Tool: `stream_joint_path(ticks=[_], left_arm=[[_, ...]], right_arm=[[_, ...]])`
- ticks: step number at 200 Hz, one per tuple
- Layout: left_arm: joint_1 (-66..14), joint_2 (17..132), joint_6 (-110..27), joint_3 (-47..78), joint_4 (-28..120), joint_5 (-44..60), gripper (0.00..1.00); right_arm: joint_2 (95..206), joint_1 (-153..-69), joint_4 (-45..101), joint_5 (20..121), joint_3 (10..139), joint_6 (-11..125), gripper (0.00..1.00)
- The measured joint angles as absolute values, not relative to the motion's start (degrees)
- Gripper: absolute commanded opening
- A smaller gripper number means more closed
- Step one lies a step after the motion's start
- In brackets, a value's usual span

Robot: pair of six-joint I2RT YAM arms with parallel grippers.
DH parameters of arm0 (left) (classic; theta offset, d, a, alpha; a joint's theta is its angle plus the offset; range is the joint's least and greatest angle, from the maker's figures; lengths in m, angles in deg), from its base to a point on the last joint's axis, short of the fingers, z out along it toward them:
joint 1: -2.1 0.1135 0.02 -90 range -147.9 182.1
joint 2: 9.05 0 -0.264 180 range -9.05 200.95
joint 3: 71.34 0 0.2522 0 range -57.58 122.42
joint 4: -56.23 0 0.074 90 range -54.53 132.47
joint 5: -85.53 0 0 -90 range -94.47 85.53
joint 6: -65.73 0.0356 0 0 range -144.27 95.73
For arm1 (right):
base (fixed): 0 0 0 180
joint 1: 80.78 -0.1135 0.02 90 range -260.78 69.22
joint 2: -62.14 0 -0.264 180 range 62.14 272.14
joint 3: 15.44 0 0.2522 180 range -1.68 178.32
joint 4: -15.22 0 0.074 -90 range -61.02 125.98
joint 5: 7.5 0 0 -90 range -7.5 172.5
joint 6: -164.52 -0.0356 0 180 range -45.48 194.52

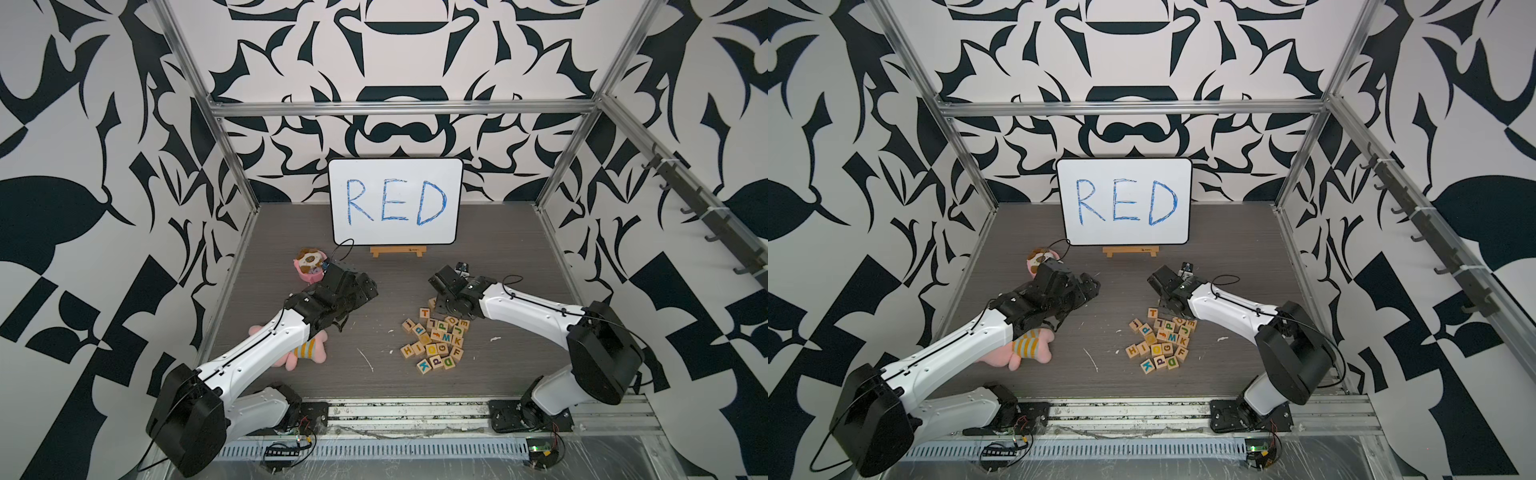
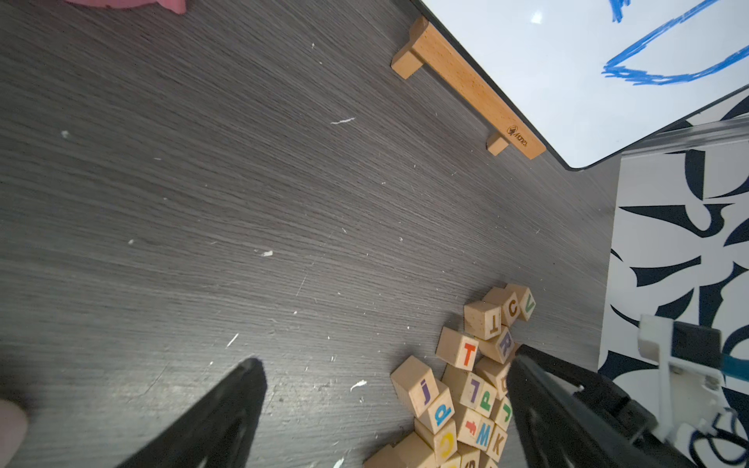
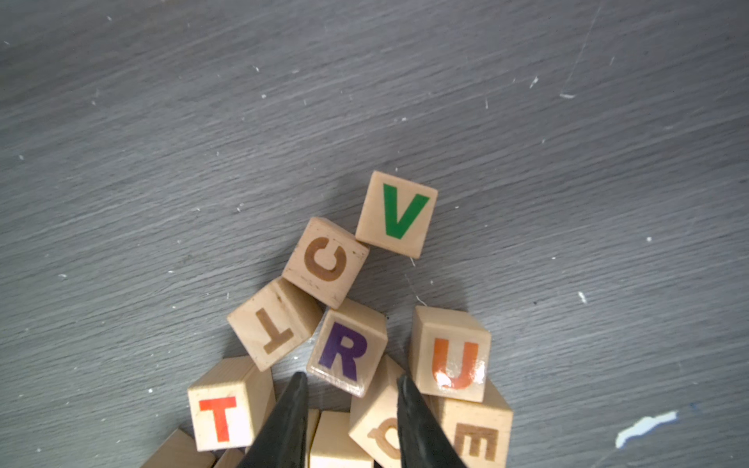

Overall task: Assemble the uppercase word "red" with letter blocks
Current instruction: Pick up the letter block from the center of the board.

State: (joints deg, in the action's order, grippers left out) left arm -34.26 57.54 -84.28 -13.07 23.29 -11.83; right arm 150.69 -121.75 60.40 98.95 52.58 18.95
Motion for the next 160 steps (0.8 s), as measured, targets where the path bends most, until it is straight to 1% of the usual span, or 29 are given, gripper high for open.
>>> stream_joint_path(ticks=[135,160], left_arm=[[-34.23,57.38,-84.37,-13.15,23.29,-12.70,0.97],[-34.23,57.38,-84.37,-13.15,23.29,-12.81,0.97]], right_arm=[[155.04,-121.86,59.48,98.60,53.57,17.07,0.37],[155.61,-121.86,59.24,98.58,53.76,16.94,0.40]])
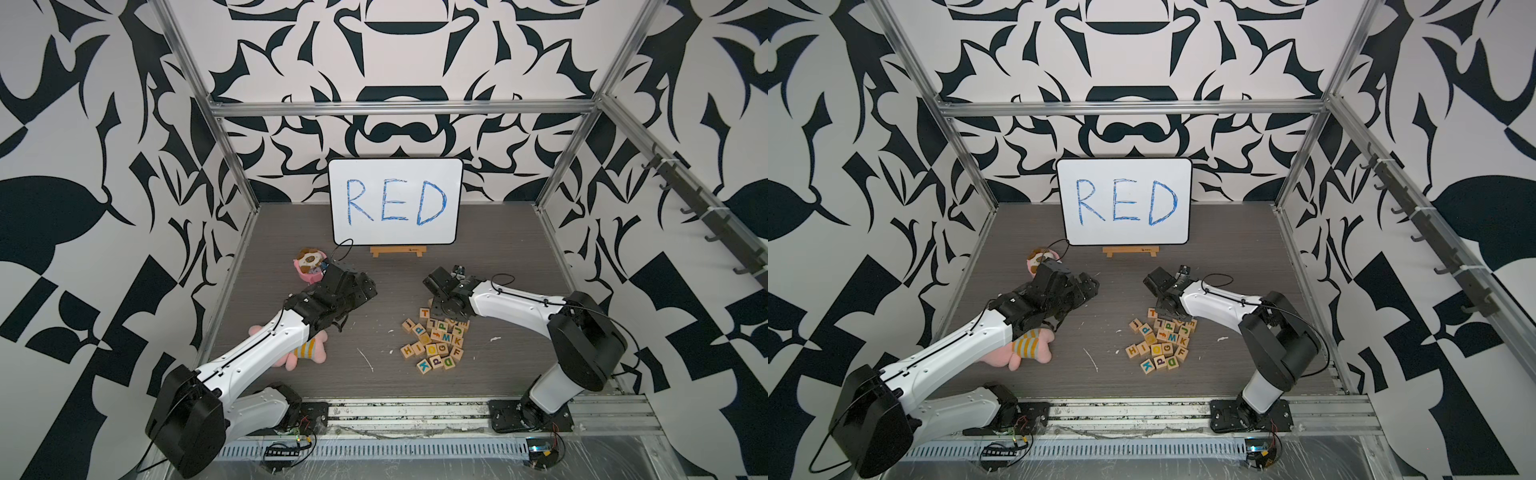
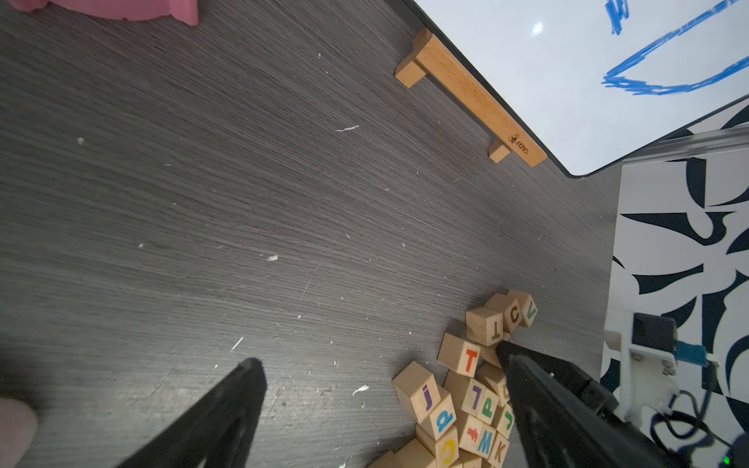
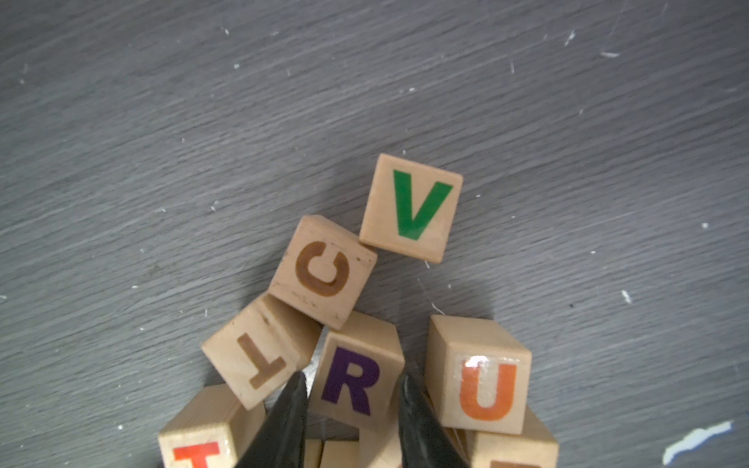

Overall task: Assemble the uppercase word "red" with letter blocks
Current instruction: Pick up the letter block from the center of the board.

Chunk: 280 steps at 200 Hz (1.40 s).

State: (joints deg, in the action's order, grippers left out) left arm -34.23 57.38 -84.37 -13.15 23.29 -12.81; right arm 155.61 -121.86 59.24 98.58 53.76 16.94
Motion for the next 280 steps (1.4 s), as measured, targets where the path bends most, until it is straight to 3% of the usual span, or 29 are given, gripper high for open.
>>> stream_joint_path(ticks=[42,95,169,196,208,280], left_arm=[[-34.23,57.38,-84.37,-13.22,23.29,-12.88,0.97],[-34.23,57.38,-84.37,-13.24,23.29,-12.88,0.98],[-34.23,57.38,-84.45,-13.24,23.29,-12.88,0.98],[-34.23,57.38,-84.48,-13.24,23.26,-12.85,0.98],[-34.23,57.38,-84.48,-13.24,23.29,-12.88,0.98],[-34.23,57.38,-84.45,-13.24,22.39,-13.60,1.00]], right_arm=[[155.74,-121.86,58.76,98.56,53.78,16.55,0.45],[155.98,-121.86,58.63,98.62,53.87,16.57,0.40],[159.59,-121.86,58.23,98.62,55.53,17.47,0.40],[159.63,-121.86,58.23,98.64,55.69,17.73,0.36],[159.63,-121.86,58.26,98.77,55.71,17.79,0.27],[158.41,-121.86,60.33,99.67,56.43,19.63,0.26]])
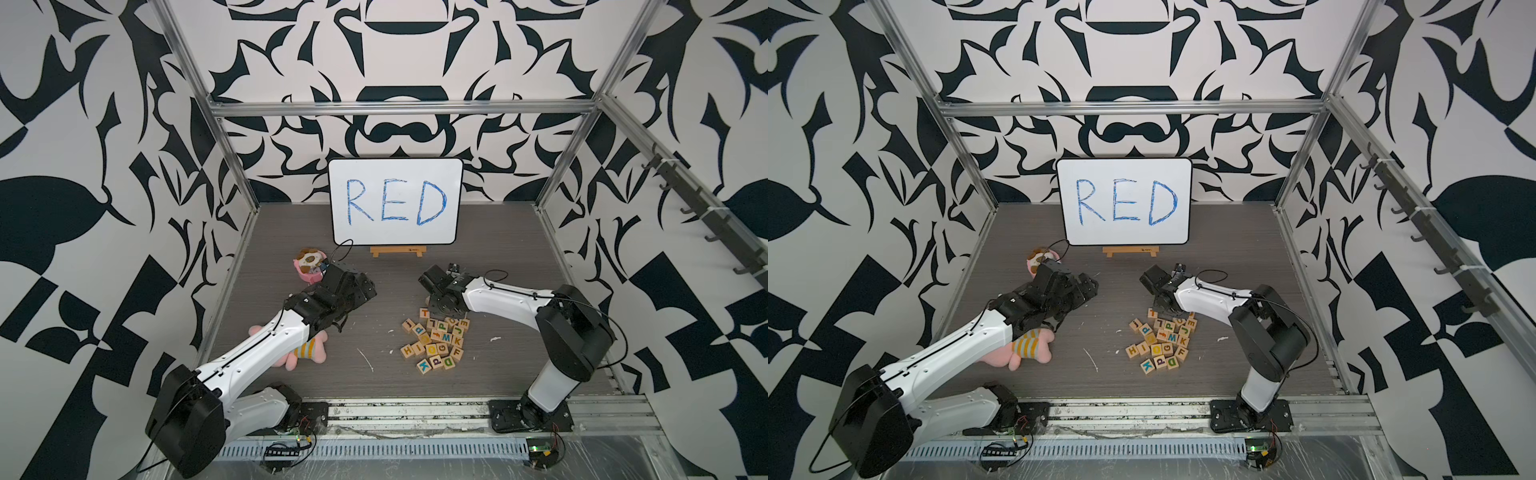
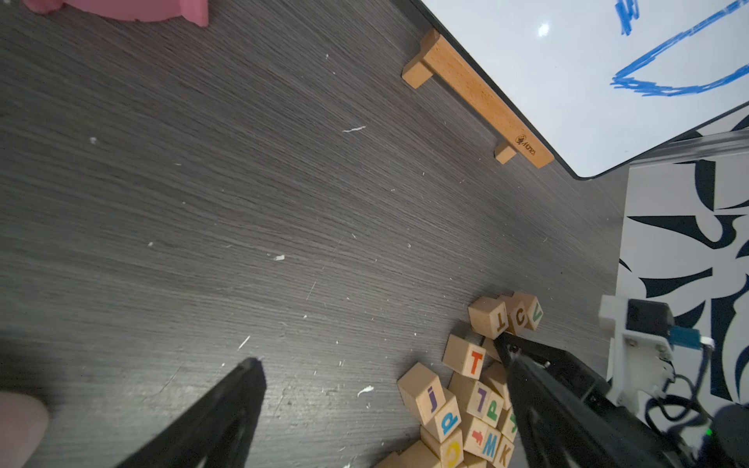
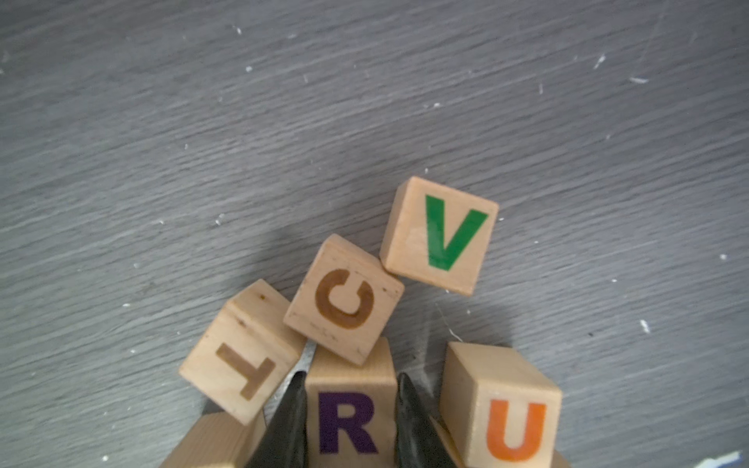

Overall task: Assemble the uppercase word "red" with letter blocks
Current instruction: Pick up the letter block from the center of the board, then place the letter block at the center of the board.

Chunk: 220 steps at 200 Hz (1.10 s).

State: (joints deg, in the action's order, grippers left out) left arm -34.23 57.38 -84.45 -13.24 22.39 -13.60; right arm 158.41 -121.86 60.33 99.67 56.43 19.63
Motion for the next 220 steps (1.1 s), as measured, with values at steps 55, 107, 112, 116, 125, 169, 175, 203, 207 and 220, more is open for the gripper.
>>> stream_joint_path(ticks=[55,107,112,116,125,169,175,203,207,220], left_arm=[[-34.08,57.47,-82.27,-12.35,19.99,-14.49,1.00],[-30.85,55.87,-77.50,-10.27,16.93,-16.24,0.99],[-30.12,55.13,-77.33,-10.36,16.64,-16.44,0.99],[-29.47,54.43,-77.31,-10.51,16.64,-16.48,0.99],[-27.70,52.53,-77.29,-11.23,16.97,-16.33,0.99],[-16.00,45.30,-78.12,-17.26,17.08,-10.58,0.98],[-14.89,45.08,-78.31,-17.96,17.04,-9.71,0.97],[-13.60,44.95,-78.47,-18.97,15.68,-7.50,0.96],[-13.58,44.88,-78.47,-18.97,15.55,-7.41,0.96],[-13.54,44.66,-78.49,-18.97,15.13,-7.06,0.96]], right_arm=[[150.14,-122.34,64.16,99.95,58.88,24.33,0.25],[155.61,-126.54,63.59,100.11,70.46,27.65,0.25],[157.05,-126.97,63.37,100.13,72.14,27.89,0.25],[158.23,-127.28,63.15,100.06,73.30,28.07,0.25],[161.03,-127.91,62.67,100.04,76.21,28.26,0.25],[175.04,-130.08,61.14,97.94,88.41,29.05,0.25],[176.90,-130.25,61.34,97.75,89.98,29.23,0.25],[184.66,-130.75,62.13,97.22,96.60,29.75,0.25],[185.62,-130.78,62.15,97.20,97.37,29.77,0.25],[188.00,-130.80,62.50,97.16,99.18,29.75,0.25]])
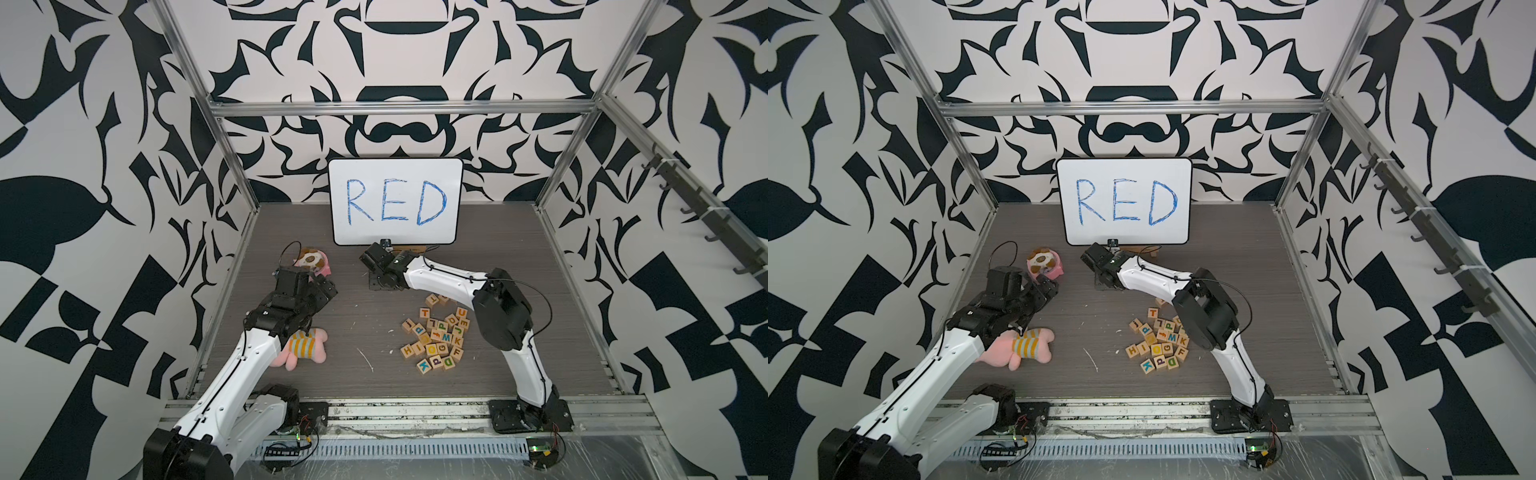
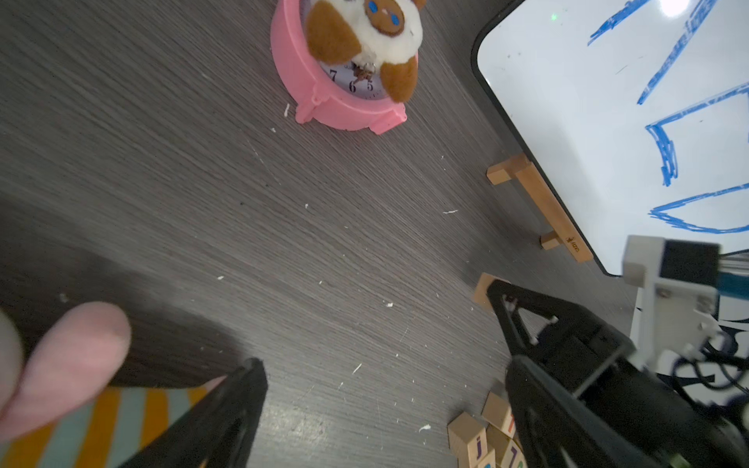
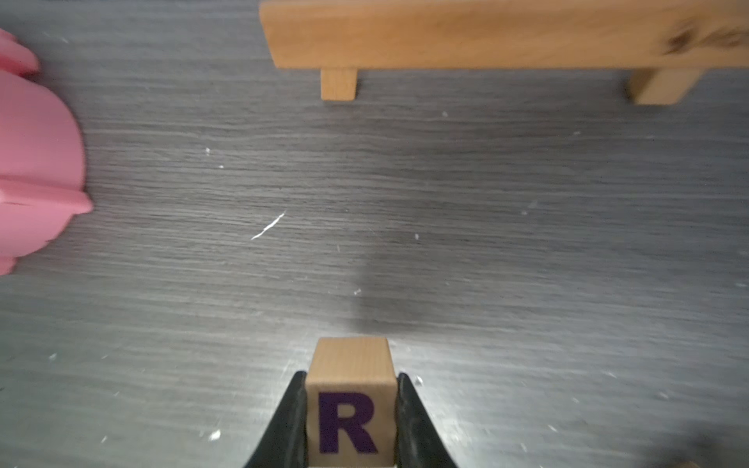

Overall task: Assemble the uppercase word "red" with letter blocks
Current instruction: Place the letter block at the center of the board.

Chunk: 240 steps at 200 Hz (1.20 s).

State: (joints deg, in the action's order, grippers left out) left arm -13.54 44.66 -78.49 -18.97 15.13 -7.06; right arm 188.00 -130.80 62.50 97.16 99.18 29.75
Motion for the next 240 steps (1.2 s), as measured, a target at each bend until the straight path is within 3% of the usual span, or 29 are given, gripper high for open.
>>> stream_joint_path(ticks=[77,240], left_arm=[[-13.54,43.72,-79.06,-18.99,13.82,-6.76,0.96],[-13.54,40.68,-80.19,-20.43,12.27,-7.37,0.94]], right_arm=[[195.30,-130.80,64.99,97.59,107.81,27.70,0.30],[198.45,-131.69,66.50,98.16,110.98,24.90,0.48]])
